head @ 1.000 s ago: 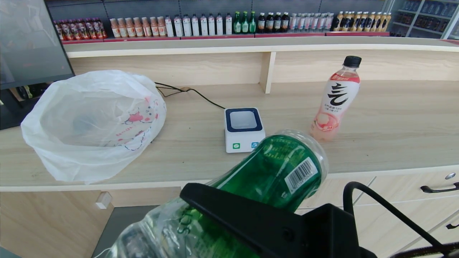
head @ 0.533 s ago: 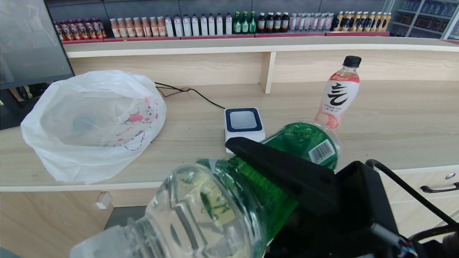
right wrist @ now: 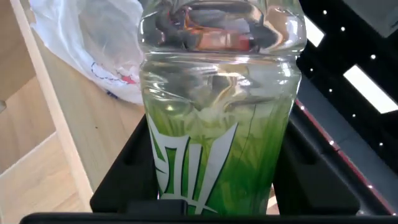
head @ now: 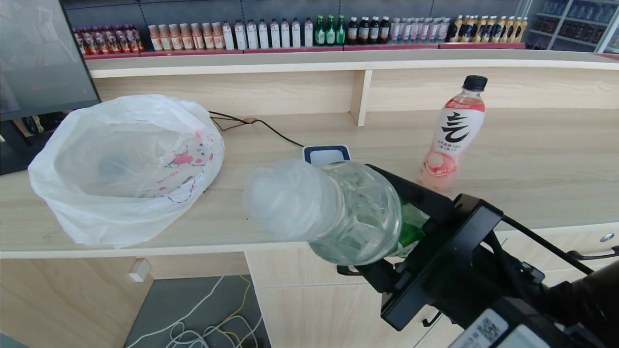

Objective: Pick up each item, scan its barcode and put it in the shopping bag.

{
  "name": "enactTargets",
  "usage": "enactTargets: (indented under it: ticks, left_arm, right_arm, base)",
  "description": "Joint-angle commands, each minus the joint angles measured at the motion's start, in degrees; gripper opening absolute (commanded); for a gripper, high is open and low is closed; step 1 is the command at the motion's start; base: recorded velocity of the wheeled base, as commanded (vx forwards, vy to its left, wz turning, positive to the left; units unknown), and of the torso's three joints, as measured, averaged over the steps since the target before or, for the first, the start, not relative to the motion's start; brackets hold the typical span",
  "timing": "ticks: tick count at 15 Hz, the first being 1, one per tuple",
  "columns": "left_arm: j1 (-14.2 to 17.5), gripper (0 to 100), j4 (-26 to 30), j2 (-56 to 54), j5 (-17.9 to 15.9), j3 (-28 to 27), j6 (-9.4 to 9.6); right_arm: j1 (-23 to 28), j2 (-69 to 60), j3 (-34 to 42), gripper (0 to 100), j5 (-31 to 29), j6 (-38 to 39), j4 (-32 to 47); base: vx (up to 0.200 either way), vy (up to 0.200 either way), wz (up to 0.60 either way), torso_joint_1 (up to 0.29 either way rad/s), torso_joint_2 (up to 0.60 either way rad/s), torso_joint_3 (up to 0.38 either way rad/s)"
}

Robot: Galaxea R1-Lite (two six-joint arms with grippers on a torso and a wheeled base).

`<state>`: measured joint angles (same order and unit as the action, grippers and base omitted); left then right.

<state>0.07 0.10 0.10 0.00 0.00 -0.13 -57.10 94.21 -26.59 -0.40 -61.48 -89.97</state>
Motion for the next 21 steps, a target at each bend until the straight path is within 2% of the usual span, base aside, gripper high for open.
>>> enactTargets:
  ticks: [1,3,5,7,11,12,14,17,21]
  left_arm:
    - [0.01,100,-0.01,-0.01,0.00,0.00,0.05]
    - [0.01,100,-0.01,-0.01,0.00,0.00,0.05]
    - [0.01,100,-0.01,-0.01,0.00,0.00,-0.04]
    - [0.01,100,-0.01,-0.01,0.00,0.00,-0.04]
    - [0.01,100,-0.01,-0.01,0.00,0.00,-0.04]
    - [0.01,100,-0.01,-0.01,0.00,0.00,0.05]
    - [0.01,100,-0.01,-0.01,0.00,0.00,0.05]
    - [0.01,100,-0.01,-0.01,0.00,0.00,-0.04]
    - [0.01,100,-0.01,-0.01,0.00,0.00,-0.04]
  right_arm:
    - [0.94,5.20,-2.42,0,1.11,5.93,-0.03]
    - [2.87,5.55,-3.12,0,3.74,7.34,-0.03]
    - [3.49,4.84,-2.59,0,4.01,12.26,-0.03]
    - [3.49,3.96,-3.21,0,6.73,17.27,-0.03]
    - [5.33,4.58,-5.58,0,7.17,19.73,-0.03]
    - [8.23,4.67,-8.83,0,7.35,25.71,-0.03]
    - [9.29,5.81,-11.91,0,7.26,35.73,-0.03]
    - [14.39,5.72,-12.88,0,6.82,44.07,-0.03]
    - [19.57,6.07,-14.72,0,5.32,51.37,-0.03]
  base:
    - [0.000,0.000,0.00,0.000,0.00,0.000]
    - [0.000,0.000,0.00,0.000,0.00,0.000]
    - [0.000,0.000,0.00,0.000,0.00,0.000]
    - [0.000,0.000,0.00,0.000,0.00,0.000]
    - [0.000,0.000,0.00,0.000,0.00,0.000]
    - [0.000,0.000,0.00,0.000,0.00,0.000]
    - [0.000,0.000,0.00,0.000,0.00,0.000]
    - [0.000,0.000,0.00,0.000,0.00,0.000]
    - [0.000,0.000,0.00,0.000,0.00,0.000]
